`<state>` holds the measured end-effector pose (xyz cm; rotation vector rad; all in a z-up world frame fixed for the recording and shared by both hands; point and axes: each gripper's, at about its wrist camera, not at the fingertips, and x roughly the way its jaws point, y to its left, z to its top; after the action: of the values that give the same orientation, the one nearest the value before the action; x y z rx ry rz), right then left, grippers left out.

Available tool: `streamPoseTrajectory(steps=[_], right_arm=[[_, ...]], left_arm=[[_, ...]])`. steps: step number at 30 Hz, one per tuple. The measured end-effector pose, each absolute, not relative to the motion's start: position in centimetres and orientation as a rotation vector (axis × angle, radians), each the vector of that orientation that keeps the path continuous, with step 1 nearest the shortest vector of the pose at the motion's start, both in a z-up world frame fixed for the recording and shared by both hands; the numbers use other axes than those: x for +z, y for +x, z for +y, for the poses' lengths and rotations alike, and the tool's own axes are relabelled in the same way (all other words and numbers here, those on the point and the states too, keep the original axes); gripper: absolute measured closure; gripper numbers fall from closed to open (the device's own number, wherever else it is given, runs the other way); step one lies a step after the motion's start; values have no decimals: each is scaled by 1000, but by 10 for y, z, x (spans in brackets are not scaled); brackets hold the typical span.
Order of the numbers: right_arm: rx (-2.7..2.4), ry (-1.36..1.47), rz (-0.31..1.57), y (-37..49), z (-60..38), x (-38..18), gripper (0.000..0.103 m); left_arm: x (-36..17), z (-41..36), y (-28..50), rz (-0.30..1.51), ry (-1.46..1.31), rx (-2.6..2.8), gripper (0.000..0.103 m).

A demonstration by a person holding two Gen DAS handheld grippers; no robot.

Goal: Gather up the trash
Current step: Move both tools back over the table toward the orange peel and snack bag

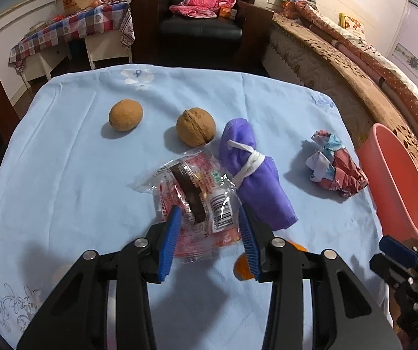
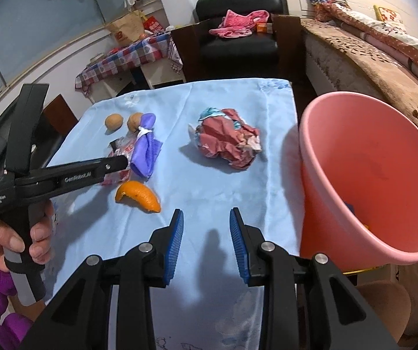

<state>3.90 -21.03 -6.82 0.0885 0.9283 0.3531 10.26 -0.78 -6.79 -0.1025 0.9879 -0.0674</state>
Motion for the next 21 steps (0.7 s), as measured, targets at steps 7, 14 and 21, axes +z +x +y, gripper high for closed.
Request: streamPoseTrajectory(steps=[7,14,21], right_arm=[[399,53,936,39,-195,-70,71],[430,22,949,41,-181,-72,59],[454,-7,967,49,-167,-74,59]], left_arm=[[-66,-3,102,969,-116,-65,77],[-62,4,98,949,-129,-72,78],[-55,16,90,932,-162,-83,79]])
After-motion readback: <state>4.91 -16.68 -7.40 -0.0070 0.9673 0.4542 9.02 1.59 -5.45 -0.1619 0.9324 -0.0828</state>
